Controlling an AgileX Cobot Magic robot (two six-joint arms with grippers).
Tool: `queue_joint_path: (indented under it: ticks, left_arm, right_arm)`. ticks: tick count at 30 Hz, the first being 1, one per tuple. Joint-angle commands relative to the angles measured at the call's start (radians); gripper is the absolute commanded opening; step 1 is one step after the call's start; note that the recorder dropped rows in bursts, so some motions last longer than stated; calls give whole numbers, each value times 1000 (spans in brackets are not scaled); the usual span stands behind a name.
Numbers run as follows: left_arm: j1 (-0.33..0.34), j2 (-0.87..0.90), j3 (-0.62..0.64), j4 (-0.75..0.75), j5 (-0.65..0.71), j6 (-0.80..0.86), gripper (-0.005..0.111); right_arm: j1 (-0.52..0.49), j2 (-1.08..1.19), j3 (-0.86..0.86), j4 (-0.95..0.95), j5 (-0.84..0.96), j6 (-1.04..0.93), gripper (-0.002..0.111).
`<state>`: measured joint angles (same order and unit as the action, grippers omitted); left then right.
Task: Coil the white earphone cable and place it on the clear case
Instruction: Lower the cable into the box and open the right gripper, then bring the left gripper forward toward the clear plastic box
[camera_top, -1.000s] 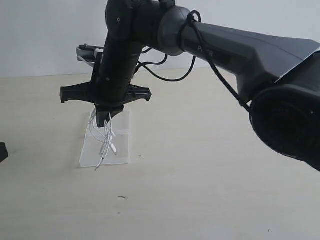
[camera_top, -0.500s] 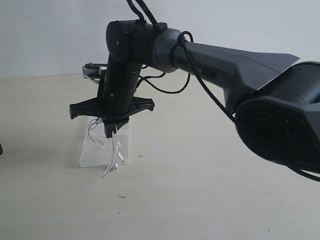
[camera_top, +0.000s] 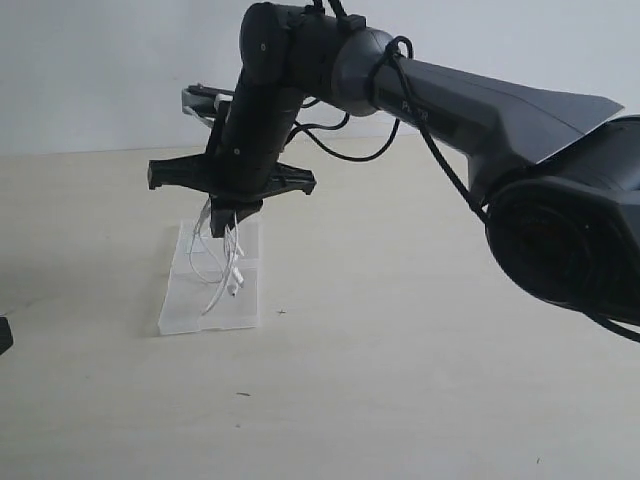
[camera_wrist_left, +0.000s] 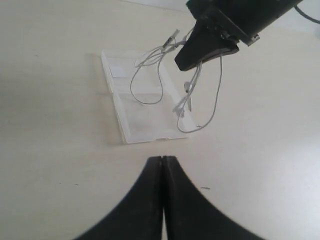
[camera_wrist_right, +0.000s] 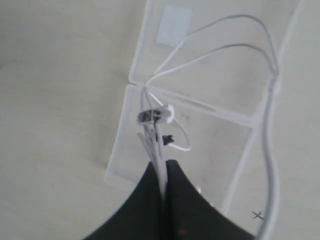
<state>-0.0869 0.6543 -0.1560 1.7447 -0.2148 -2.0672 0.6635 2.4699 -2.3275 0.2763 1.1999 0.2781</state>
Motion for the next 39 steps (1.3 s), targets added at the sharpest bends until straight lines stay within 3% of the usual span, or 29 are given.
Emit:
queue_joint_path:
  ticks: [1, 10, 17, 20, 24, 26, 39]
  left_arm:
    - [0, -2, 3, 0, 7, -8, 0]
    - [0, -2, 4, 0, 5, -8, 0]
    - [0, -2, 4, 0, 5, -8, 0]
    - [0, -2, 4, 0, 5, -8, 0]
    - [0, -2, 4, 0, 5, -8, 0]
    - [0, -2, 4, 0, 5, -8, 0]
    - [0, -2, 4, 0, -8, -8, 0]
  right_arm:
    - [-3, 4, -25, -4, -30, -10, 0]
    - [-3, 68, -25, -5, -53, -7, 0]
    - [0, 79, -25, 2, -180, -7, 2]
    - [0, 79, -25, 2, -187, -7, 16]
    - [0, 79, -25, 2, -169, -7, 55]
    - [0, 79, -25, 4, -147, -5, 66]
    - [0, 79, -25, 138, 21, 1, 63]
